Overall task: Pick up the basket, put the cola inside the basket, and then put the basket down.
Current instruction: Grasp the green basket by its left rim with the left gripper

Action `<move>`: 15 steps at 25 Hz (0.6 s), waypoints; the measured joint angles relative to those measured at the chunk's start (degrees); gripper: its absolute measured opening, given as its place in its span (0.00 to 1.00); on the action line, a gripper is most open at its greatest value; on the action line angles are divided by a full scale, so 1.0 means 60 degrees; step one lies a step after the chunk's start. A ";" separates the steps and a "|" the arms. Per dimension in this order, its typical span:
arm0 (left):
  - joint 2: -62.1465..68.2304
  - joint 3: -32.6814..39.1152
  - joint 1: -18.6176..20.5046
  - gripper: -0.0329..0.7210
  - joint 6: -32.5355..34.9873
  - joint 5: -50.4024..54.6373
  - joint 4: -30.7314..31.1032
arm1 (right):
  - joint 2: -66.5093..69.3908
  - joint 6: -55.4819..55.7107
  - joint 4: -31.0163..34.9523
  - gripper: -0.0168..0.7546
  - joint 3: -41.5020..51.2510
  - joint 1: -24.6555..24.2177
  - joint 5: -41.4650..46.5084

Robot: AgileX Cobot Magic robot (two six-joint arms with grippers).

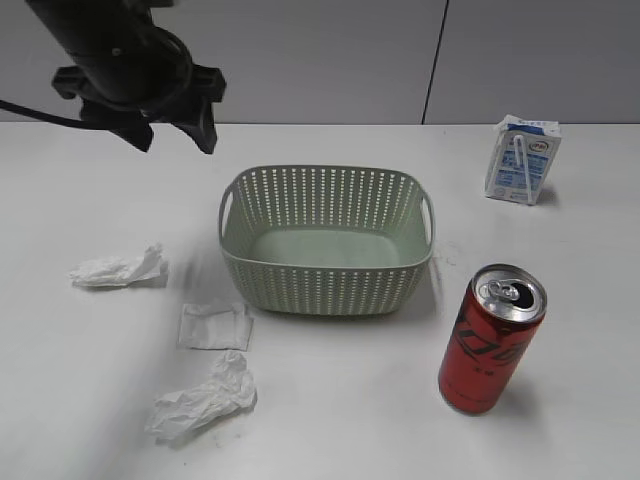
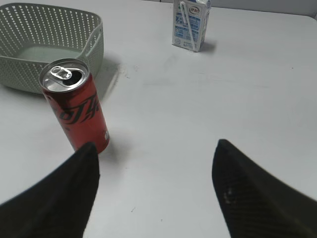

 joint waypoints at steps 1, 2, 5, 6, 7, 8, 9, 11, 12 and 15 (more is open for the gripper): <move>0.0336 -0.0325 -0.0092 0.81 -0.0176 0.0149 0.0030 | 0.0000 0.0000 0.0000 0.72 0.0000 0.0000 0.0000; 0.0618 -0.0580 -0.0185 0.81 -0.0366 0.0346 0.0064 | 0.0000 0.0000 0.0000 0.72 0.0000 0.0000 0.0000; 0.1502 -0.1299 -0.0353 0.81 -0.0786 0.1049 0.0134 | 0.0000 0.0000 0.0000 0.72 0.0000 0.0000 0.0000; 0.1791 -0.1489 -0.0399 0.81 -0.0870 0.1321 0.0156 | 0.0000 0.0000 0.0000 0.72 0.0000 0.0000 0.0000; 0.2049 -0.1647 -0.0456 0.81 -0.0929 0.1524 0.0180 | 0.0000 0.0009 0.0000 0.72 0.0000 0.0000 0.0000; 0.2279 -0.1773 -0.0512 0.81 -0.0998 0.1635 0.0180 | 0.0000 0.0009 0.0000 0.72 0.0000 0.0000 0.0000; 0.2439 -0.1864 -0.0584 0.81 -0.1048 0.1674 0.0199 | 0.0000 0.0009 0.0000 0.72 0.0000 0.0000 0.0000; 0.2738 -0.2033 -0.0758 0.81 -0.1189 0.1652 0.0199 | 0.0000 0.0009 0.0000 0.72 0.0000 0.0000 0.0000; 0.2834 -0.2073 -0.0830 0.81 -0.1256 0.1604 0.0199 | 0.0000 0.0009 0.0000 0.72 0.0000 0.0000 0.0000; 0.3131 -0.2094 -0.1021 0.81 -0.1472 0.1490 0.0199 | 0.0000 0.0009 0.0000 0.72 0.0000 0.0000 0.0000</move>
